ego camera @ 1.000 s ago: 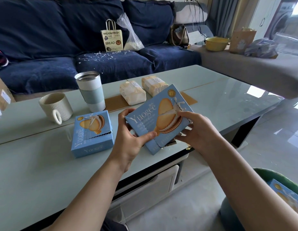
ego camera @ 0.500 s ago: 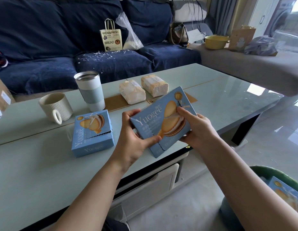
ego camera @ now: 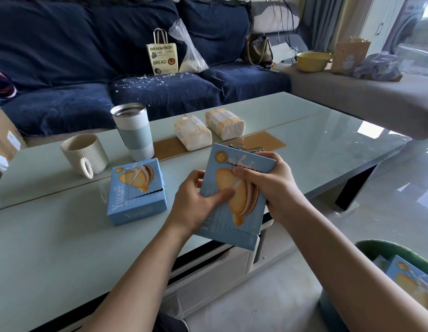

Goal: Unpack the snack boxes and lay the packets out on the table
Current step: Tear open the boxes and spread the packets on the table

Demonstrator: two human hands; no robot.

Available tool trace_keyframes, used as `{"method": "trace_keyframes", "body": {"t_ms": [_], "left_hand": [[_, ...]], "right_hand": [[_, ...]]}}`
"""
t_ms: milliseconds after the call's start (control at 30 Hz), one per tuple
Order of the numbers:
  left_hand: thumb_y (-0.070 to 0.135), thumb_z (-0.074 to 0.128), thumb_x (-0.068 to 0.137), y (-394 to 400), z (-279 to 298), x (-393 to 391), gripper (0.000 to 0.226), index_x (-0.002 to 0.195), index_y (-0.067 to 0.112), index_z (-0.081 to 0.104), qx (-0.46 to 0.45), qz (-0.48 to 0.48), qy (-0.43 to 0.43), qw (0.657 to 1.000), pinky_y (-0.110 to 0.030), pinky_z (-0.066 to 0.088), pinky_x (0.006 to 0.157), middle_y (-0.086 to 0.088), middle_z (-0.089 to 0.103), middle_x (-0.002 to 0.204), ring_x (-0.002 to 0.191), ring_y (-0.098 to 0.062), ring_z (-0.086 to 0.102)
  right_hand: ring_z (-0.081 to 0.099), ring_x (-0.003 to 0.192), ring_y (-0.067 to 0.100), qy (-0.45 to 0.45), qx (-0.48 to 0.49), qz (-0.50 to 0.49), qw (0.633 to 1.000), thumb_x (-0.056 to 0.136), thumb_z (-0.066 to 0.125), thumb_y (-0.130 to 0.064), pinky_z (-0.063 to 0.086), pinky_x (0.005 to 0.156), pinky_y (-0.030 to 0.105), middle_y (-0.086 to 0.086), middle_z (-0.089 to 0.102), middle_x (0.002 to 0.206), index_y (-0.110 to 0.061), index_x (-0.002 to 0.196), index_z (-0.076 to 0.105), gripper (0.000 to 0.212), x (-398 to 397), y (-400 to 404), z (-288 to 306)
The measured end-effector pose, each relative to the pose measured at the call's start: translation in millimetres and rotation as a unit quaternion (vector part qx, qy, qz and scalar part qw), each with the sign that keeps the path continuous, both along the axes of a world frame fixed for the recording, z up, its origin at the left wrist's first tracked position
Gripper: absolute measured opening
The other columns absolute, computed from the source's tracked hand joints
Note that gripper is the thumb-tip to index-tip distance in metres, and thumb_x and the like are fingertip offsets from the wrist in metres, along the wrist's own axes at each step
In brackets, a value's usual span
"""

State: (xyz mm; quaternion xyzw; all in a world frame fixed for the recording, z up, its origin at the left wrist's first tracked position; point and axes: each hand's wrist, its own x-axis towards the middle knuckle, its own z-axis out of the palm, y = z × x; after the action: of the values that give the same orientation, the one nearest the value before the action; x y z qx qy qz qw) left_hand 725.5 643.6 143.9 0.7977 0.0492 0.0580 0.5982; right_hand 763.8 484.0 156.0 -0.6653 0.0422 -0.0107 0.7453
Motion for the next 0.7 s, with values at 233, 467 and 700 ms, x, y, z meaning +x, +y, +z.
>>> {"method": "trace_keyframes", "body": {"t_ms": [233, 467, 700], "left_hand": [[0.029, 0.084, 0.071, -0.5, -3.1, -3.2, 0.042, 0.099, 0.025, 0.053, 0.005, 0.008, -0.01, 1.0, -0.024, 0.055, 0.06, 0.005, 0.069, 0.079, 0.067, -0.009, 0.069], [0.024, 0.083, 0.074, -3.6, -1.9, 1.2, 0.046, 0.107, 0.016, 0.052, -0.093, 0.056, -0.009, 0.994, -0.028, 0.059, 0.059, -0.003, 0.074, 0.081, 0.067, -0.015, 0.072], [0.019, 0.081, 0.076, 3.3, -3.4, 6.2, 0.042, 0.109, 0.012, 0.055, -0.187, 0.098, -0.014, 0.977, -0.027, 0.057, 0.06, -0.002, 0.074, 0.086, 0.068, -0.014, 0.073]], "right_hand": [[0.064, 0.093, 0.01, -0.051, -0.063, -0.022, 0.996, 0.065, 0.089, -0.016, 0.058, 0.072, 0.028, -0.005, 0.059, 0.109, -0.033, 0.126, 0.044, 0.078, -4.7, 6.5, -1.9], [0.065, 0.1, 0.013, -0.025, -0.104, -0.019, 0.994, 0.071, 0.084, -0.026, 0.058, 0.081, 0.034, -0.004, 0.062, 0.112, -0.029, 0.135, 0.031, 0.084, -5.2, 11.3, -2.5], [0.071, 0.075, 0.018, 0.025, -0.072, 0.031, 0.997, 0.086, 0.068, -0.01, 0.061, 0.077, 0.041, 0.01, 0.076, 0.094, -0.013, 0.101, 0.071, 0.015, -7.7, 6.5, 3.3]]}}
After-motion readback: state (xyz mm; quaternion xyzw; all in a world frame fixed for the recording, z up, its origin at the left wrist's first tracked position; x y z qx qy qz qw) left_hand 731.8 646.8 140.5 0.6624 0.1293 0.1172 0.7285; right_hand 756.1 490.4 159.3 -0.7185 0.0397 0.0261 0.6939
